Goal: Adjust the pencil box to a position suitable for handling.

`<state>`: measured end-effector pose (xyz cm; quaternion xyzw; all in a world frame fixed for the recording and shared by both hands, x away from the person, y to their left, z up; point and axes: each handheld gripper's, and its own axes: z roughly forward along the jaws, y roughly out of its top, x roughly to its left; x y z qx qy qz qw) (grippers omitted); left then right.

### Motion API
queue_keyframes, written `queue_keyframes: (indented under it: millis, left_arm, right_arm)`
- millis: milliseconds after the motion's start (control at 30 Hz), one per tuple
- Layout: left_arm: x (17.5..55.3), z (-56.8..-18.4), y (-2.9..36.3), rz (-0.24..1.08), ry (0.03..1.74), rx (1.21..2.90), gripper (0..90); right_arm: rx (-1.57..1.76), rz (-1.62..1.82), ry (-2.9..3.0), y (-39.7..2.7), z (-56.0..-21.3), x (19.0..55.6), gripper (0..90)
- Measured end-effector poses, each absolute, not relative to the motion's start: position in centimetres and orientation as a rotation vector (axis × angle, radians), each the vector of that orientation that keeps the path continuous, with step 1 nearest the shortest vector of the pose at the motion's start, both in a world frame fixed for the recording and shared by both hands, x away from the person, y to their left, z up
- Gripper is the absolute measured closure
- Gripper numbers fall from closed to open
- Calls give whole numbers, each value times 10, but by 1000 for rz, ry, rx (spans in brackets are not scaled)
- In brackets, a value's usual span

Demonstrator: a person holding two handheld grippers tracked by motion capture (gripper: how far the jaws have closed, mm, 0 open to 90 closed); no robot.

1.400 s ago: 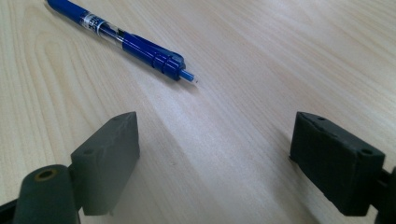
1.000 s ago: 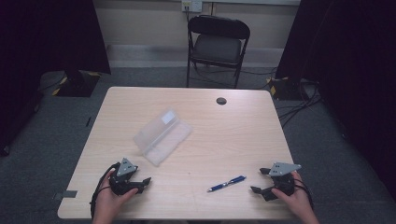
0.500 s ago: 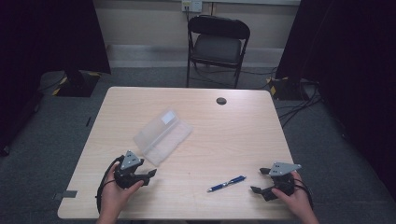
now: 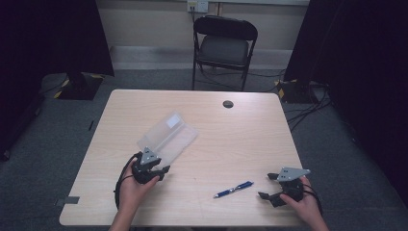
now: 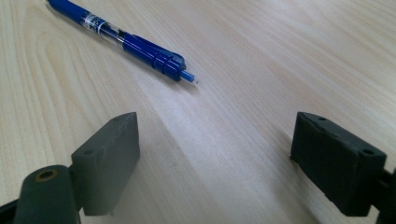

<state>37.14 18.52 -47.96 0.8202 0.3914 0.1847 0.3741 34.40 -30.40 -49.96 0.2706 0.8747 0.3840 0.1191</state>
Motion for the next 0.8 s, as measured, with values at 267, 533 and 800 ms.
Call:
queue_keyframes:
  millis: [267,533,800]
  left_arm:
    - [377,-487,184,441,1041,2104,635]
    - [380,-489,184,415,1044,2106,699]
    - [382,-489,183,397,1049,2130,820]
  right_arm:
    - [791,1123,2558,-304,-500,344,146]
    - [791,1122,2557,-304,-500,344,146]
    - [791,1121,2557,-304,-500,344,146]
